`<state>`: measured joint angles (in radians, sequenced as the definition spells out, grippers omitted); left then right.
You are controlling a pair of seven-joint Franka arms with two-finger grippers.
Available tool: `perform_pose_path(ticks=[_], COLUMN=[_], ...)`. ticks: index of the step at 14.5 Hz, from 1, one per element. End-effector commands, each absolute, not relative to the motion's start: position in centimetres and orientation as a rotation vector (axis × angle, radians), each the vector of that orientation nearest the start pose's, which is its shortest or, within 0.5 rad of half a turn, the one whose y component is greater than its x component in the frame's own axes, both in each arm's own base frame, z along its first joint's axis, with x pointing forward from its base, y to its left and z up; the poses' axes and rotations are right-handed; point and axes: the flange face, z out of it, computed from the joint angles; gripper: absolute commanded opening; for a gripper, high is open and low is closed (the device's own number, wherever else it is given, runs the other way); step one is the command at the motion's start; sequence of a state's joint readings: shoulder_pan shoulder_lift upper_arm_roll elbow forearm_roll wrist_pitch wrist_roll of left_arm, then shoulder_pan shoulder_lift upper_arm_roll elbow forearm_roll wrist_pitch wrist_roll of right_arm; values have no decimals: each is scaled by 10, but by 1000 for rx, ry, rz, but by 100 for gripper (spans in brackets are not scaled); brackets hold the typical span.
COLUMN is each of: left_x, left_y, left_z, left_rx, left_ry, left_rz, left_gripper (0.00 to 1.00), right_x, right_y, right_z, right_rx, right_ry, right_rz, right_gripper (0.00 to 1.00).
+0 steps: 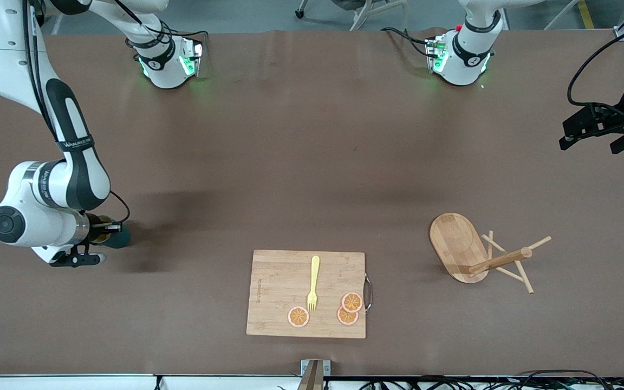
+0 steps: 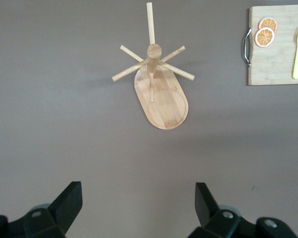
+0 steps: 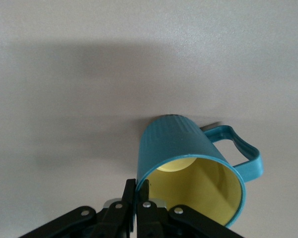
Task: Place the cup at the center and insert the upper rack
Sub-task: 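Close the right gripper on the teal mug rim and lift, then carry the teal mug with the right gripper toward the table center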
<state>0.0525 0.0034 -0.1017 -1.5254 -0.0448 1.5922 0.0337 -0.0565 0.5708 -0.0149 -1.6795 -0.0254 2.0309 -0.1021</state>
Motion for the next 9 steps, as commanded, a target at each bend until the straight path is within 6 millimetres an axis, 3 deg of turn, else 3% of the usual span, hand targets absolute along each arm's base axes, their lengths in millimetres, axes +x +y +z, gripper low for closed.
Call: perform_pose_path(ticks=[1,5,8,9], left_x=[556,556,556,556], left_y=[-33,-34,-33,-34], left_z=[650,650,650,650], left_rx=[-3182,-3182,-3182,-3182], left_ry=[143,146,143,146], left_rz=[-92,-92,-92,-92], left_gripper=[100,100,100,100], right_x=[650,646,640,638], right_y=[-39,-4,63,101], right_z=[265,287,322,336], right_rx=[-3127,-3132,-3167,-3188], right_ry=[-85,-100,43,90], right_rz=[363,400,476,503], right_gripper=[0,0,0,0])
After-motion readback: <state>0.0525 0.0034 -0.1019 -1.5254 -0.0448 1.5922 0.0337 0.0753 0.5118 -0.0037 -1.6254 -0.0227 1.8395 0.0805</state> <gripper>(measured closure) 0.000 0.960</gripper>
